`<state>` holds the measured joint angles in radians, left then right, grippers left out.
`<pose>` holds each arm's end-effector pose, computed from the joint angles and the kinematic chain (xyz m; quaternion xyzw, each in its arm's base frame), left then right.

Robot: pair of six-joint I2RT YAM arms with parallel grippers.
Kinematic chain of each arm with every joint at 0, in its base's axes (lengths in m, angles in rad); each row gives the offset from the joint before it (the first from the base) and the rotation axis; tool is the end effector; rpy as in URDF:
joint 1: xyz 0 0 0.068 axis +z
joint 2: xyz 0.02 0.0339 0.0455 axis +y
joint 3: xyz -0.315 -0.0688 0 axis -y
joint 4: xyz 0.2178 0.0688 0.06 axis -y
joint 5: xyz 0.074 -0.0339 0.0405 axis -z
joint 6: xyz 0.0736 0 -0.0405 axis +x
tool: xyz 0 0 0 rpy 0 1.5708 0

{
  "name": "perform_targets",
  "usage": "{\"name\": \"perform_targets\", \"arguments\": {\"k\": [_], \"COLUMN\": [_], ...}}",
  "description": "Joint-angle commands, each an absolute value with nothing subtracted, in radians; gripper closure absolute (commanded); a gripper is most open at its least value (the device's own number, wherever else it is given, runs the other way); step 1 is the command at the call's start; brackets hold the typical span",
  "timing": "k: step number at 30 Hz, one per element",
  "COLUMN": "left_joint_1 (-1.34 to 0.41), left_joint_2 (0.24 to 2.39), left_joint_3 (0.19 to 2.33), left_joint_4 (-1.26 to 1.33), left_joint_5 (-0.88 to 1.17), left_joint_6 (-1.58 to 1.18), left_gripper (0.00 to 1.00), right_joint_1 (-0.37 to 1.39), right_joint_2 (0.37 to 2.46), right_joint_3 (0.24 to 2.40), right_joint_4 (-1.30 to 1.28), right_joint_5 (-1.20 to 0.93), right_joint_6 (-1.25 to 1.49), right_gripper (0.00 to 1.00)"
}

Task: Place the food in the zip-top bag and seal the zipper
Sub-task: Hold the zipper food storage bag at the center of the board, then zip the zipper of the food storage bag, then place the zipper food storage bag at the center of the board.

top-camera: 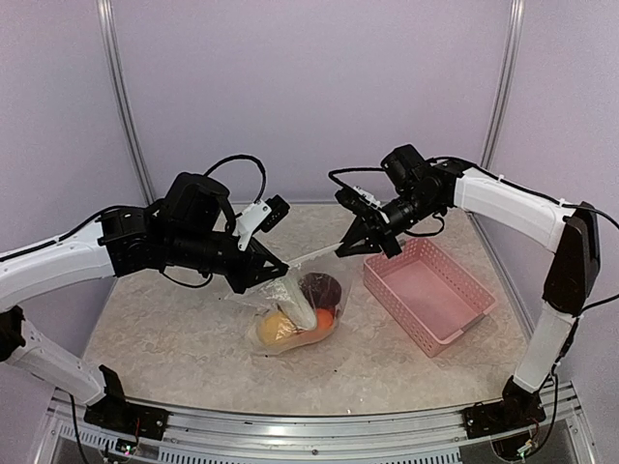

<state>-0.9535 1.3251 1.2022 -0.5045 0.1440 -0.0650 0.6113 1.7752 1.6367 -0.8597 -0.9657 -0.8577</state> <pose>0.1568 -0.2391 0.3657 0.4114 0.7882 -0.2769 0.3645 0.2688 0.2623 0.3539 -0.6667 0.5427 0.4113 0.3030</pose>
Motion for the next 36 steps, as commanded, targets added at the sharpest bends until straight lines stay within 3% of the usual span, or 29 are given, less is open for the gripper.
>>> {"name": "perform_targets", "arguments": {"k": [1,19,25,30,36], "left_joint_1": [-0.937,-0.925,-0.873,-0.749,-0.686], "left_joint_2": [1.23,1.144,1.184,1.253,1.376], "left_joint_3": [1.17,1.114,1.136,1.213,1.326], "left_joint_4": [-0.673,-0.701,-0.692,-0.578,-0.586], "left_joint_5": [0.112,0.067,0.058,0.07,0.143], "left_joint_6": [-0.108,-0.111,-0.049,0.067,0.168], "left_gripper": [0.92,0.92,0.92,1.0,0.99], "right_joint_1": [0.51,0.483,0.483,0.483,0.481], "right_joint_2": [1.743,1.727,1.76,1.833,1.896], "right_joint_3": [1.654,1.642,1.671,1.741,1.829], "right_joint_4": [-0.971,-0.894,-0.852,-0.702,-0.659], "right_joint_5": [-0.958,-0.928,-0.91,-0.86,-0.812], "right_joint_6": [-0.914,-0.862,-0.83,-0.748,-0.734], "right_gripper": [1.0,1.0,1.0,1.0,1.0]}}
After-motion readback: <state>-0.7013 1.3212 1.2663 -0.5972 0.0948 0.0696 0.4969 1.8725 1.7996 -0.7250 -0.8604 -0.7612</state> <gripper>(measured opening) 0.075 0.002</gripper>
